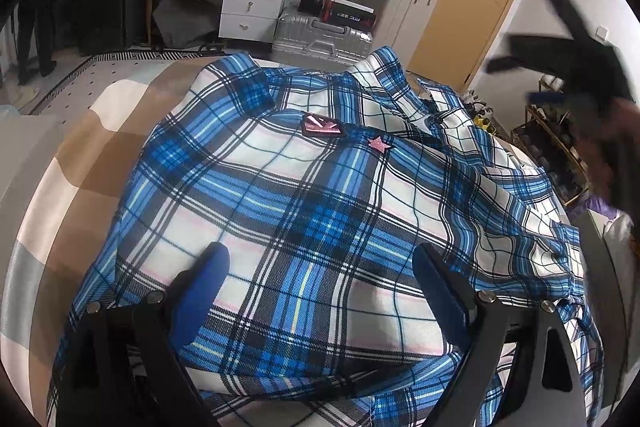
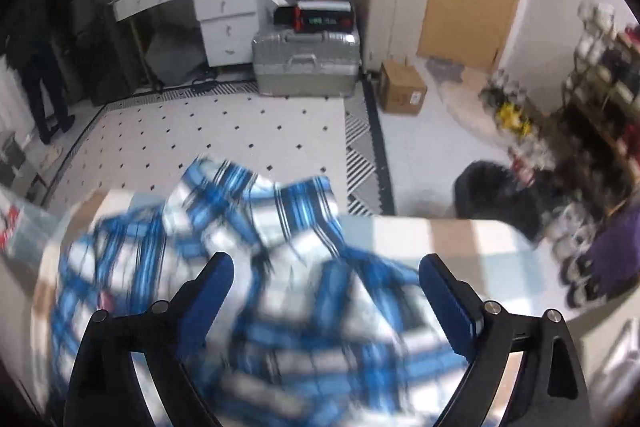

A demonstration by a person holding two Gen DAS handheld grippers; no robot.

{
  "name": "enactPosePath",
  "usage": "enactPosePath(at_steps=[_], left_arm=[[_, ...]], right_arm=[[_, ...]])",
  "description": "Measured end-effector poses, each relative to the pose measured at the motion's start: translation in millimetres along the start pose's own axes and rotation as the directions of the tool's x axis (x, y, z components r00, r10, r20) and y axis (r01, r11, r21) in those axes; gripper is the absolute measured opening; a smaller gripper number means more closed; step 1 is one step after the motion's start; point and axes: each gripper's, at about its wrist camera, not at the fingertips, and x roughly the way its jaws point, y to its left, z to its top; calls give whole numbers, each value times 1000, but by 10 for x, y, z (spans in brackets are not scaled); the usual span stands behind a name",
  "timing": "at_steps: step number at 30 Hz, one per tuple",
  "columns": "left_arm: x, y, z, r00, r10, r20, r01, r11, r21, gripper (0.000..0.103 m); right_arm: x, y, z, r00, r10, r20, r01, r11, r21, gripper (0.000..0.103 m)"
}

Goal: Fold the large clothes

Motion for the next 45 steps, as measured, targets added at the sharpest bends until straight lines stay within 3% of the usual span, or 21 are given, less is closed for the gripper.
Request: enactPosePath(at_steps=[3,8,10,11,12,13,14,15,18,23,27,30,34,37,39,41,43,44,45], left_arm=[[-7,2,-3,1000,-1,0,1,1000,0,90],[-5,9,-4,1000,-3,-1,3,1000,2,90],[-8,17,-6,1000,-6,-1,6,1000,1,90],[-11,21,-8,1000,-7,-1,7,1000,0,90],[-11,22,-7,1000,-7,-1,7,1000,0,90],[-11,22,-7,1000,-6,-1,6,1000,0,90],[-13,23,-6,1000,-4,-2,4,1000,1,90],[-16,20,-6,1000,-4,-1,4,1000,1,90],[-37,38,-11,1000,-14,3,14,1000,-5,90],[-199,109,-21,996,-71,59,73,997,-31,90],[-455,94,44,982,-129,138,130,992,1,90],[-691,-4,245,976,-102,194,100,995,19,90],[-611,-382,656,990,-85,111,64,982,177,90],[-316,-671,887,1000,-13,24,5,957,288,90],[-33,-784,954,997,56,-53,-35,945,327,90],[311,-841,964,983,97,-153,-33,927,375,90],[454,-807,965,976,158,-148,-88,914,395,89],[465,-787,956,978,165,-128,-102,911,399,84],[470,-770,961,980,171,-105,-116,910,398,68]], right_arm=[[489,123,288,997,-6,-81,5,1000,-15,93],[1050,109,422,984,-49,-171,49,999,-2,91],[1203,173,385,974,-74,-216,59,996,-74,71],[1231,191,359,970,-79,-231,58,994,-94,46],[1209,206,330,968,-82,-236,56,992,-113,30],[1135,217,311,973,-88,-211,63,990,-125,25],[993,212,293,984,-82,-159,61,989,-135,12],[893,213,266,990,-63,-124,45,988,-145,8],[352,200,101,1000,7,22,-3,982,-188,5],[-533,155,-472,970,127,207,-82,973,-216,4],[-953,58,-985,946,209,247,-162,967,-198,4],[-1128,87,-1288,936,227,268,-171,961,-217,5],[-1134,23,-1345,924,277,265,-235,955,-179,5],[-1108,7,-1345,913,291,285,-242,950,-195,5],[-1114,-29,-1355,910,301,286,-261,950,-171,5],[-1110,-85,-1349,902,313,296,-277,948,-160,5],[-1112,-118,-1356,896,322,305,-284,945,-162,5],[-1109,-123,-1361,895,324,306,-285,944,-168,5],[-1105,-127,-1363,894,326,306,-284,943,-174,5]])
